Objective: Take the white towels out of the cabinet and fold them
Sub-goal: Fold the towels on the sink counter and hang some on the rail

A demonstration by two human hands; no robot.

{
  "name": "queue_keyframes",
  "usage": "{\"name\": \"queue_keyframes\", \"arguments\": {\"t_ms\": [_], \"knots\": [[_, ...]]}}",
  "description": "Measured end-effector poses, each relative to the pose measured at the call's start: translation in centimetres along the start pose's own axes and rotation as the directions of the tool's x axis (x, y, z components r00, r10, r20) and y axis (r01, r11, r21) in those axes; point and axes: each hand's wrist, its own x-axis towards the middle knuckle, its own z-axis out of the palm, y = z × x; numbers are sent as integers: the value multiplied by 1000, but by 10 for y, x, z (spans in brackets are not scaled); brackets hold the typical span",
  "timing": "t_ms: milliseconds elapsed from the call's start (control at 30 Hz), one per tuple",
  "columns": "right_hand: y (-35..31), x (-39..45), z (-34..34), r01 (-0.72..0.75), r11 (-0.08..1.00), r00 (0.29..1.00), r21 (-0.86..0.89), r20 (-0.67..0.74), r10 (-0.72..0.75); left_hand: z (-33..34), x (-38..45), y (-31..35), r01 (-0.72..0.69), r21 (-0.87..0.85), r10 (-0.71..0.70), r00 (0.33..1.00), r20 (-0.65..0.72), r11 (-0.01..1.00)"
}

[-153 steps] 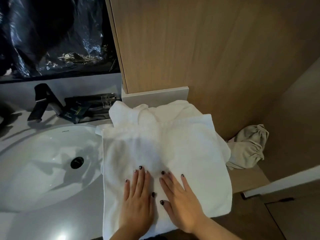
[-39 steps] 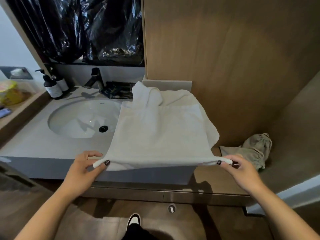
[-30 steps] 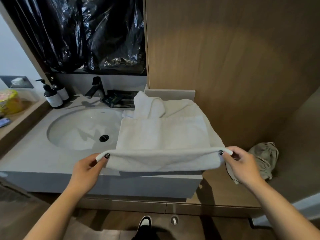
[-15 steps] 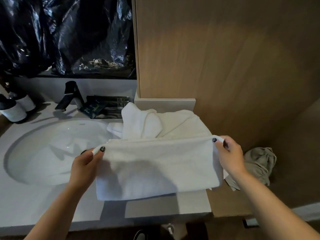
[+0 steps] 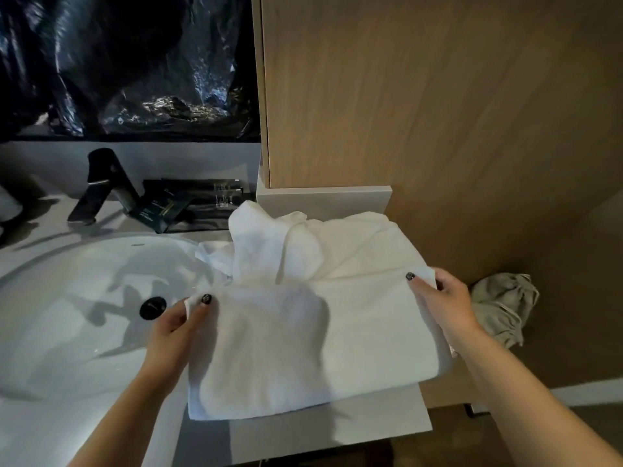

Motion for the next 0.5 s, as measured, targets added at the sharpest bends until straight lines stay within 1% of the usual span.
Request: {"name": "queue_keyframes", "arguments": {"t_ms": [67,133,267,400,500], "knots": [[-2,-2,-3,-49,999,998,12,51,48,-3,-3,0,6,-43,-4,999,38,999],[-5,-5,-6,-62,998,997,25,56,60,-4,-7,2,3,-63,-2,1000,16,998],[-11,-23,-10,4,999,1000,46,15,-4,-2,-23,8,-45,-115,37,997,-70,992],[-14,-51,-21,62,995,998,77,21,-64,-4,-55,13,-127,-96,109,979,-170,987],[-11,-74,-35,110,991,994,72,-3,-110,-6,-91,19,-172,-101,149,967,-204,980]]}}
